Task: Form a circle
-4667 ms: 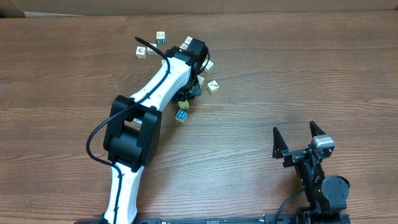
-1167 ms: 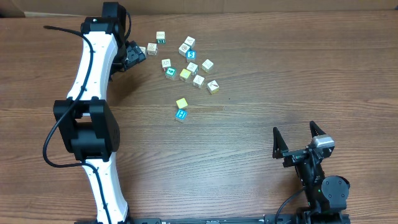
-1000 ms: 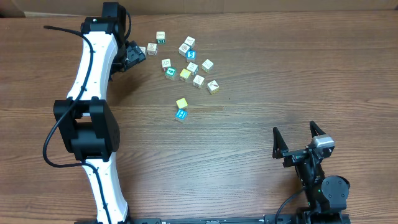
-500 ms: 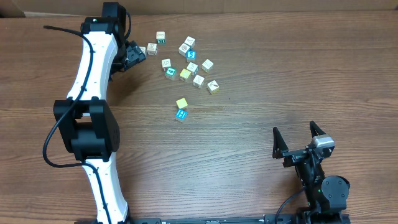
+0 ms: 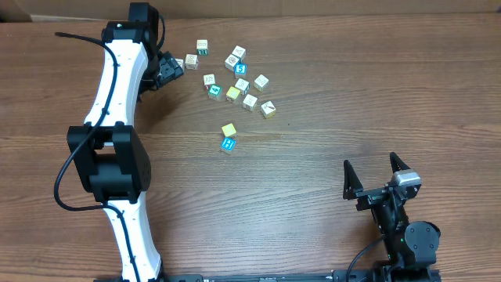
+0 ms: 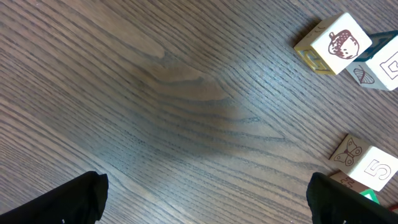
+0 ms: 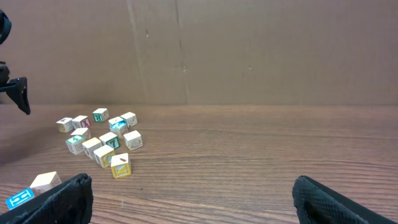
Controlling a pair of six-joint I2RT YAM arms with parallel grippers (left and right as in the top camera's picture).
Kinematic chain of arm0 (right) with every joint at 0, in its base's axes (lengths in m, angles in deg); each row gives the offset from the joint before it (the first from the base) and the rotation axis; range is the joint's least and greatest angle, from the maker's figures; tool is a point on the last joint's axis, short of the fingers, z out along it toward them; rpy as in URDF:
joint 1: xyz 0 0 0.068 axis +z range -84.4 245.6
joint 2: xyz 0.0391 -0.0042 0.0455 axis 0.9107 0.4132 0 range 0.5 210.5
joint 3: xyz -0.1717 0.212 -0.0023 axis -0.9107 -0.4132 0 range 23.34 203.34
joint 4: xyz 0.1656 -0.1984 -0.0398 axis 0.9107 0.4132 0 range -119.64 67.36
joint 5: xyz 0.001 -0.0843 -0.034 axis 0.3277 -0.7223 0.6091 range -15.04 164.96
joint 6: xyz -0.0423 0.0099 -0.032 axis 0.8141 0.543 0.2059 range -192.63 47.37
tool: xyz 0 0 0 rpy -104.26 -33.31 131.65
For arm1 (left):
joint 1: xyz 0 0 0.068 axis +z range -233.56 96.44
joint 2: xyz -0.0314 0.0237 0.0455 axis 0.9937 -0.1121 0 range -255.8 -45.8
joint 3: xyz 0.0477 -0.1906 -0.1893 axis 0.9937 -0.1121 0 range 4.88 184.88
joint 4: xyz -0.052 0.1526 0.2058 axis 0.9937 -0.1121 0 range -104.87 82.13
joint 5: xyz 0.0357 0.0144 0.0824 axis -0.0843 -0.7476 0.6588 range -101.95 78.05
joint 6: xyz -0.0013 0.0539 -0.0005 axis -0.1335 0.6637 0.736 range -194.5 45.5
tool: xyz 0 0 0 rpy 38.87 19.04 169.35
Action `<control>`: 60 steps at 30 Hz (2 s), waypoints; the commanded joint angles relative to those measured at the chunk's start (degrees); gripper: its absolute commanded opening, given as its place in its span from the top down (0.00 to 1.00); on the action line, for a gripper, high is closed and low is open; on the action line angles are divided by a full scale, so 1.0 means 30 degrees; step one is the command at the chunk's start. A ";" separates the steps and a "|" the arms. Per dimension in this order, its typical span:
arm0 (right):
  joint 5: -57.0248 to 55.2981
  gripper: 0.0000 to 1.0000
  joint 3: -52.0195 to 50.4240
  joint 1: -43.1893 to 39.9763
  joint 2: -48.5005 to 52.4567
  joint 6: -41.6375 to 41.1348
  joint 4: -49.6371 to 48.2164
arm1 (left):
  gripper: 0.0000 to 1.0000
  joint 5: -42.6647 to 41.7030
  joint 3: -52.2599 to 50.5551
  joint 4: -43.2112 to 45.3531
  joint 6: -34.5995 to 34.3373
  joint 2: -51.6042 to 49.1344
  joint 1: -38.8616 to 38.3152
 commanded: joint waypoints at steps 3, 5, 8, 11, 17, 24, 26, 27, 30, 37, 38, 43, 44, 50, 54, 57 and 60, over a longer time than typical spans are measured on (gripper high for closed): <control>-0.0146 0.00 -0.0197 -0.0036 -0.0153 0.0029 -0.0095 | 0.00 0.0175 0.0284 -0.0022 0.0029 0.0219 0.0015; -0.0146 0.00 -0.0197 -0.0036 -0.0153 0.0022 -0.0095 | 0.01 0.0175 0.0284 -0.0022 0.0029 0.0219 0.0015; -0.0146 0.00 -0.0197 -0.0036 -0.0153 0.0022 -0.0095 | 0.01 0.0175 0.0284 -0.0022 0.0029 0.0219 0.0015; -0.0146 0.00 -0.0197 -0.0036 -0.0153 0.0022 -0.0095 | 0.00 0.0175 0.0284 -0.0022 0.0029 0.0219 0.0015; -0.0044 0.00 -0.0197 -0.0036 -0.0153 0.0022 -0.0124 | 0.00 0.0175 0.0284 -0.0022 0.0029 0.0219 0.0015; 0.2820 0.00 -0.0189 -0.0036 -0.0153 -0.0437 -0.0444 | 0.00 0.0175 0.0284 -0.0022 0.0029 0.0219 0.0015; 0.2820 0.00 -0.0051 -0.0036 -0.0153 -0.1464 -0.0386 | 0.00 0.0175 0.0284 -0.0022 0.0029 0.0219 0.0015; 0.2820 0.00 0.0087 -0.0036 -0.0153 -0.1880 -0.0372 | 0.01 0.0175 0.0284 -0.0022 0.0029 0.0219 0.0015; 0.2827 0.00 0.0976 -0.0036 -0.0109 -0.3045 -0.0036 | 0.01 0.0175 0.0284 -0.0022 0.0029 0.0219 0.0015; 0.2827 0.00 0.6069 -0.0036 0.2579 -0.4007 0.2936 | 0.00 0.0175 0.0284 -0.0022 0.0029 0.0219 0.0015; 0.2834 0.00 0.7053 -0.0036 0.3271 -0.4007 0.3475 | 0.01 0.0175 0.0284 -0.0022 0.0029 0.0219 0.0015; 0.4036 0.00 1.3143 -0.0036 0.7868 -0.3978 0.7315 | 0.00 0.0175 0.0284 -0.0022 0.0029 0.0219 0.0015; 0.4940 0.00 1.4710 -0.0036 0.9027 -0.3927 0.8437 | 0.00 0.0175 0.0284 -0.0022 0.0029 0.0219 0.0015; 0.6178 0.00 2.3540 -0.0036 1.5722 -0.3024 1.6721 | 0.01 0.0175 0.0284 -0.0022 0.0029 0.0219 0.0015; 0.6994 0.00 2.7970 -0.0036 2.0065 -0.2841 2.1107 | 0.00 0.0175 0.0284 -0.0022 0.0029 0.0219 0.0015; 0.8575 0.00 2.8960 -0.0036 2.2229 -0.2849 2.1988 | 0.00 0.0175 0.0284 -0.0022 0.0029 0.0219 0.0015; 0.9311 0.33 2.8756 0.0000 2.3926 -0.2841 2.2382 | 0.01 0.0175 0.0284 -0.0022 0.0029 0.0219 0.0015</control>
